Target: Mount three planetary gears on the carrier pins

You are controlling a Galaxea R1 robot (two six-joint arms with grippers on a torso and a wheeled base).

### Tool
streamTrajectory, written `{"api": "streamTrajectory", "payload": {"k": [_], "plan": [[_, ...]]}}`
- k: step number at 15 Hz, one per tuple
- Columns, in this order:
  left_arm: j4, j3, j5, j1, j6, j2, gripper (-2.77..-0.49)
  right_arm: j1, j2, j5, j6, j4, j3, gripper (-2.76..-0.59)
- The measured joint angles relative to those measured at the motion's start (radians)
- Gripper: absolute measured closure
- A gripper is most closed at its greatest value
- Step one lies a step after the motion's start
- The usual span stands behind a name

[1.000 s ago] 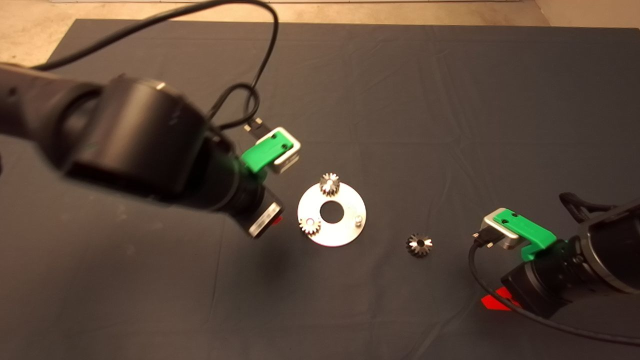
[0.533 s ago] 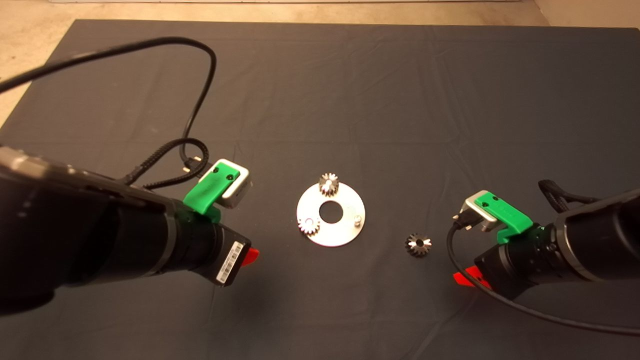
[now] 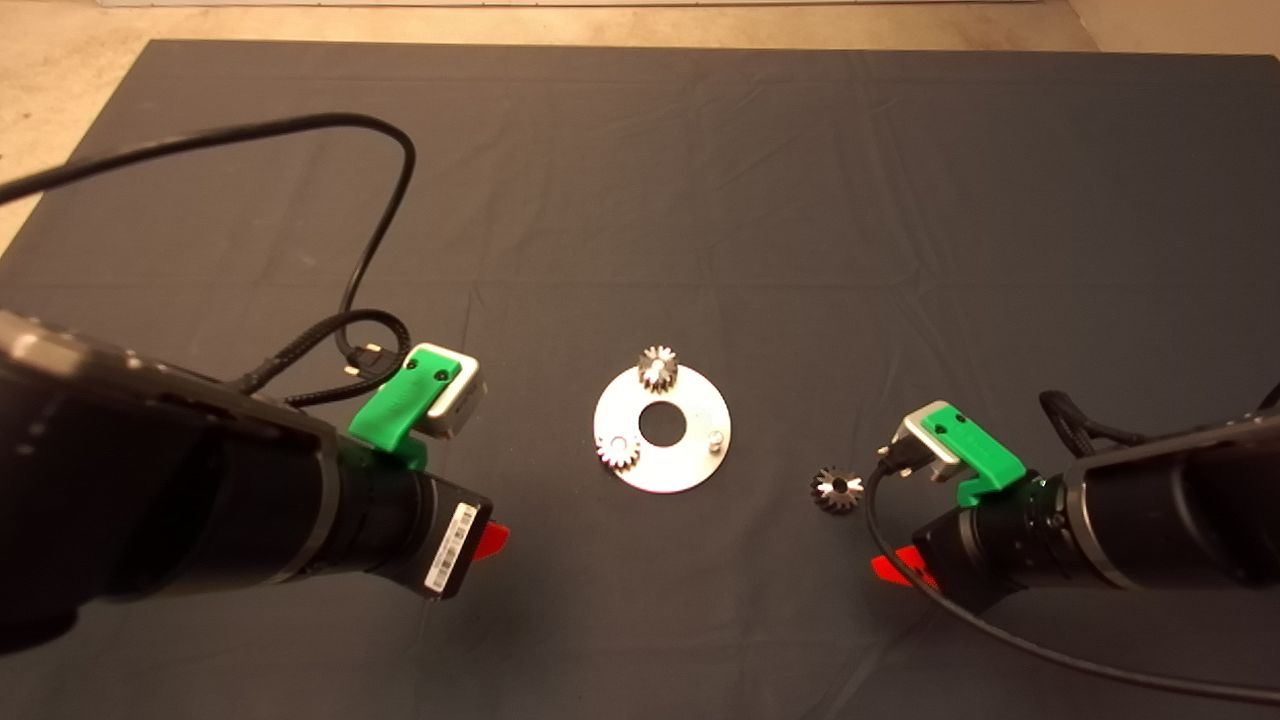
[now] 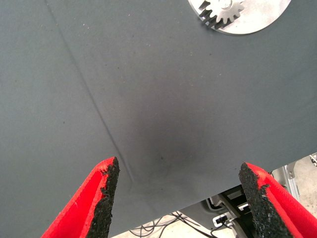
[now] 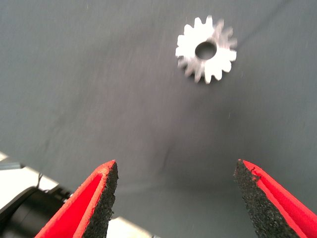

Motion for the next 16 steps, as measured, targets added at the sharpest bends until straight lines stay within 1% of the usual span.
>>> {"api": "streamTrajectory", "payload": {"k": [1,3,6,8,13,16], "plan": [[0.000,0.001,0.000,0.000,0.000,0.000,-1.64,-0.003,0.002,0.001,-0.013,-0.010,-0.014,-1.75],[-0.001,0.001,0.000,0.000,-0.001,0.000,-1.64,-0.011,0.004,0.000,-0.043,-0.021,-0.050,-1.75],[-0.004,0.001,0.000,-0.002,-0.002,0.000,-1.64,-0.022,0.013,-0.001,-0.090,-0.029,-0.102,-1.75],[-0.004,0.001,0.000,-0.003,-0.003,0.000,-1.64,-0.025,0.028,-0.001,-0.111,-0.031,-0.130,-1.75],[-0.004,0.001,0.000,-0.003,-0.003,0.000,-1.64,-0.029,0.059,-0.001,-0.140,-0.034,-0.186,-1.75],[-0.004,0.001,0.000,-0.003,-0.003,0.000,-1.64,-0.039,0.070,-0.001,-0.154,-0.037,-0.213,-1.75]]}}
